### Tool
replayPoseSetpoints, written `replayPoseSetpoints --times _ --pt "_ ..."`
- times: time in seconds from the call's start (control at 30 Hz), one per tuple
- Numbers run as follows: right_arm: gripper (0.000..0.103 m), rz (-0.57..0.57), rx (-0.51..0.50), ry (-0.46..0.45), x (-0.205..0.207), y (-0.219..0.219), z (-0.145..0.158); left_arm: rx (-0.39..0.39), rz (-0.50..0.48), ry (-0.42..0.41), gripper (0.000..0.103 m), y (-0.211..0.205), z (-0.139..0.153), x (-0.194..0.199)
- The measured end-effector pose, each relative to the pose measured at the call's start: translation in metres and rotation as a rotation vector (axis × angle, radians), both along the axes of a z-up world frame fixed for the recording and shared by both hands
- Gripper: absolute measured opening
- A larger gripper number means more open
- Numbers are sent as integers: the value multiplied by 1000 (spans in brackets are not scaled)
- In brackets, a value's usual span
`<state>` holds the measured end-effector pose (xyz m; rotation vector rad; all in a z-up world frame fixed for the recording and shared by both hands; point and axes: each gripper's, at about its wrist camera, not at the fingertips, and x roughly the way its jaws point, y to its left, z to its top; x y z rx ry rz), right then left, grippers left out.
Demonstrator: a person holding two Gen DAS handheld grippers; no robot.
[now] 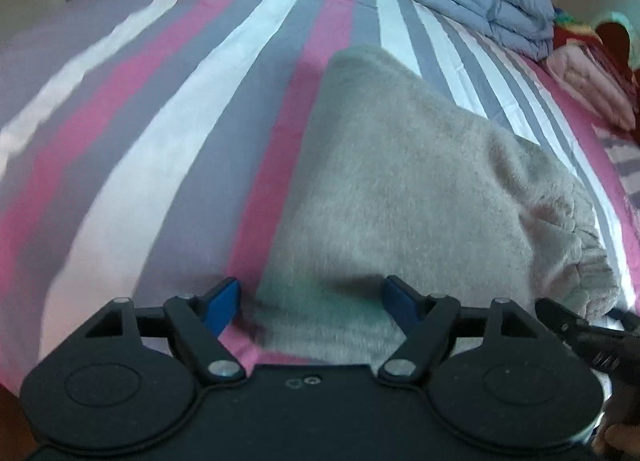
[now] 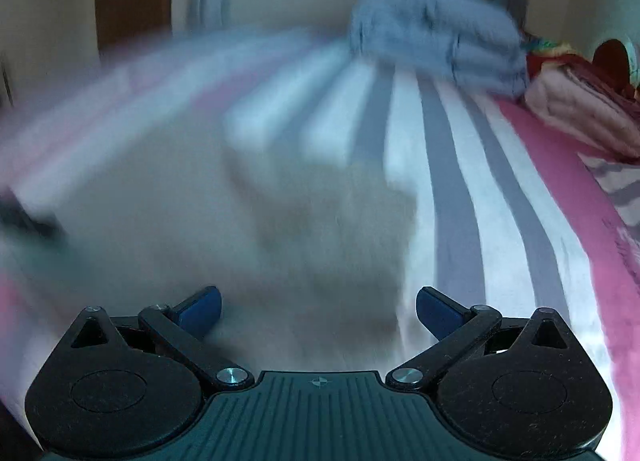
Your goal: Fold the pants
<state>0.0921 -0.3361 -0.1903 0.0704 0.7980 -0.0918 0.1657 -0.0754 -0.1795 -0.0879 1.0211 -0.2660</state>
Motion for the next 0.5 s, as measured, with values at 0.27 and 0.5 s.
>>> replayPoseSetpoints --times 0.27,0.5 --pt "103 -112 350 -45 -10 -50 11 -36 -8 -26 74 7 23 21" --pt "103 -172 547 -8 -1 -77 16 -33 -3 14 74 7 10 40"
